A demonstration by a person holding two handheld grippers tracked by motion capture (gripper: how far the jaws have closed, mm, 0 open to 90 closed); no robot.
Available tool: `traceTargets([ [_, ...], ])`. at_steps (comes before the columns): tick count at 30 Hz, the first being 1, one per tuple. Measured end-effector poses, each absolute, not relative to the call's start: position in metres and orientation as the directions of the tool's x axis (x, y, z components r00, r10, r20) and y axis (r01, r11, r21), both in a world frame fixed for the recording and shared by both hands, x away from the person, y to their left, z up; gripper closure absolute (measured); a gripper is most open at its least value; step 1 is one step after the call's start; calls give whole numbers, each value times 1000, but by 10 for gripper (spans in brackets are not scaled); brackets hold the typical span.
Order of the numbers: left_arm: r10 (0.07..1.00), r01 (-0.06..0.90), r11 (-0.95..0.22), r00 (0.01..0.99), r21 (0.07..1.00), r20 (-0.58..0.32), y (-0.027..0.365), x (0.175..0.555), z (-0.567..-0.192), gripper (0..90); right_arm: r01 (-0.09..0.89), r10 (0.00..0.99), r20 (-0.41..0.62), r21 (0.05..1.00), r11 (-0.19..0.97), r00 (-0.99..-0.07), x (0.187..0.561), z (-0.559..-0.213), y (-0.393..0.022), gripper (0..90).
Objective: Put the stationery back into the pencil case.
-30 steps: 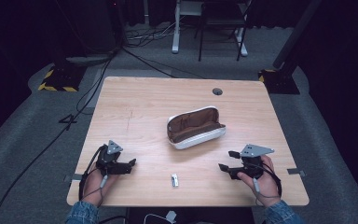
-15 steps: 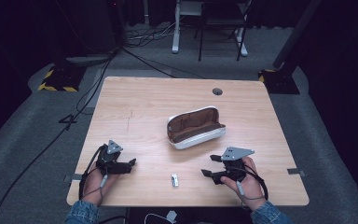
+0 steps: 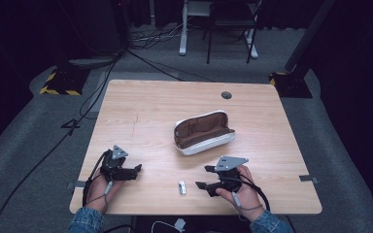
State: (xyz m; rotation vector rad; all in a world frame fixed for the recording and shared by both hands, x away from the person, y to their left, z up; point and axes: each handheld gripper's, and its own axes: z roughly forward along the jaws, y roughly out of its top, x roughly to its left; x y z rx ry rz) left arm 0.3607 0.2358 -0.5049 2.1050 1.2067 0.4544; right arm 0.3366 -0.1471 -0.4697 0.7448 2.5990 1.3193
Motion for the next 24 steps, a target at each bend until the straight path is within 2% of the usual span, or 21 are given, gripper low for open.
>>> traceTargets([
  [3, 858, 628, -356, 513, 692, -26, 236, 361, -505, 144, 361, 464, 98, 774, 520, -880, 334, -474, -139, 344],
  [18, 857, 628, -357, 515, 691, -24, 236, 361, -505, 144, 330, 403, 96, 756, 566, -910, 330, -489, -105, 322],
  [24, 858, 628, -356, 513, 692, -24, 236, 361, -505, 144, 320, 388, 90, 746, 583, -917, 327, -490, -91, 387],
])
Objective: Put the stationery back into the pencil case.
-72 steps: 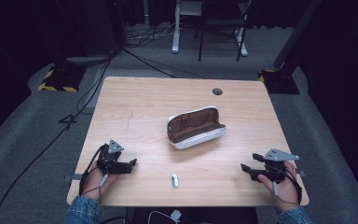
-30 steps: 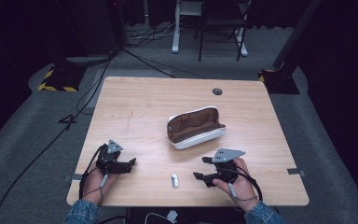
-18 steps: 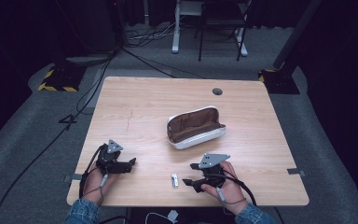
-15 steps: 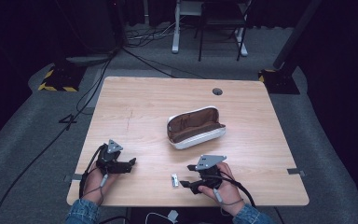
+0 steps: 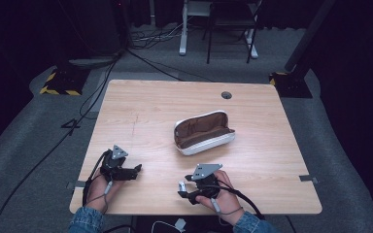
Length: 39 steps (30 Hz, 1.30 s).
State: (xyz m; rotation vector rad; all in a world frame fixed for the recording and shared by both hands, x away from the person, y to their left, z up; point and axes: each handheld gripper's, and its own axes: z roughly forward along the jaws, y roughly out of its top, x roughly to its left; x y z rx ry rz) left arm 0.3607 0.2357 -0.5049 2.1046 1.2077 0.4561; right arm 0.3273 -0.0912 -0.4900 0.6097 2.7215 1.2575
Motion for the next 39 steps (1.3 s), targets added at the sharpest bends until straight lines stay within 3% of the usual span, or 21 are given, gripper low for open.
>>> traceTargets([
  [12, 857, 628, -357, 515, 691, -25, 236, 361, -505, 144, 326, 409, 62, 717, 616, -910, 328, -495, -80, 509],
  [15, 857, 628, -357, 514, 692, -25, 236, 361, -505, 144, 317, 401, 53, 710, 629, -915, 327, -496, -79, 610],
  [17, 857, 628, -357, 514, 692, -24, 236, 361, -505, 144, 311, 400, 43, 705, 637, -915, 327, -495, -80, 729],
  [39, 857, 628, -357, 514, 691, -24, 236, 361, -505, 144, 274, 391, 33, 767, 580, -920, 326, -462, -90, 736],
])
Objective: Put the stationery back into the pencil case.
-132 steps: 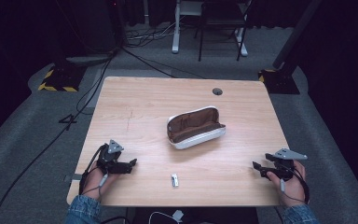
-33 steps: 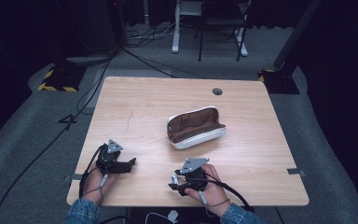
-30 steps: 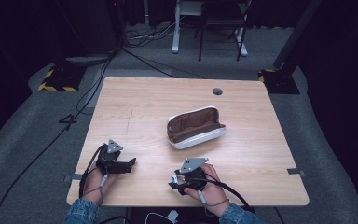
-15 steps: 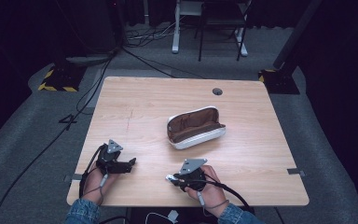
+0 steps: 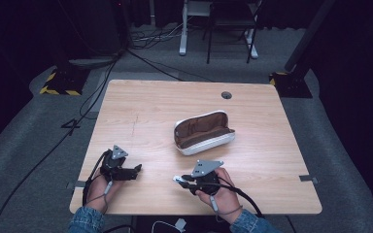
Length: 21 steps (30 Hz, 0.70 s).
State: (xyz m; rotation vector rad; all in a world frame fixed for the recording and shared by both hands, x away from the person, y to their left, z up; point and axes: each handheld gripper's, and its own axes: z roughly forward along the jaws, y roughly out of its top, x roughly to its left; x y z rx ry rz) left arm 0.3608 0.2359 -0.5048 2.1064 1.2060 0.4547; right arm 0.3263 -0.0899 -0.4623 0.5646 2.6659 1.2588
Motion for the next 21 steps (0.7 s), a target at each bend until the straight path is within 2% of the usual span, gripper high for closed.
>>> traceTargets([
  [21, 860, 629, -352, 509, 693, -25, 235, 363, -505, 145, 283, 473, 19, 823, 493, -881, 349, -418, -116, 736],
])
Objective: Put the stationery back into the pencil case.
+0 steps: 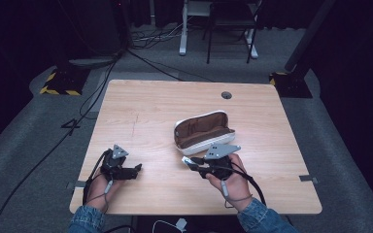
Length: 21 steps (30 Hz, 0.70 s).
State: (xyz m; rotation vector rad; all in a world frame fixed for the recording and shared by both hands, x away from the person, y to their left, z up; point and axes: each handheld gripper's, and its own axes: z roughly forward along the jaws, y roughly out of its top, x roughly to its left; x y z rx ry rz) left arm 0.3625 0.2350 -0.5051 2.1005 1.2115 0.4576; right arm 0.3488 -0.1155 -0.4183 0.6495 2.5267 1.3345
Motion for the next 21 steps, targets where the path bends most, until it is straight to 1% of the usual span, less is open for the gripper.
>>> traceTargets([
  [10, 857, 625, -360, 515, 692, -19, 235, 363, -505, 145, 299, 507, 17, 824, 480, -862, 369, -398, -126, 735],
  [21, 857, 625, -360, 515, 693, -20, 235, 364, -505, 145, 318, 535, 19, 821, 473, -845, 388, -386, -136, 735],
])
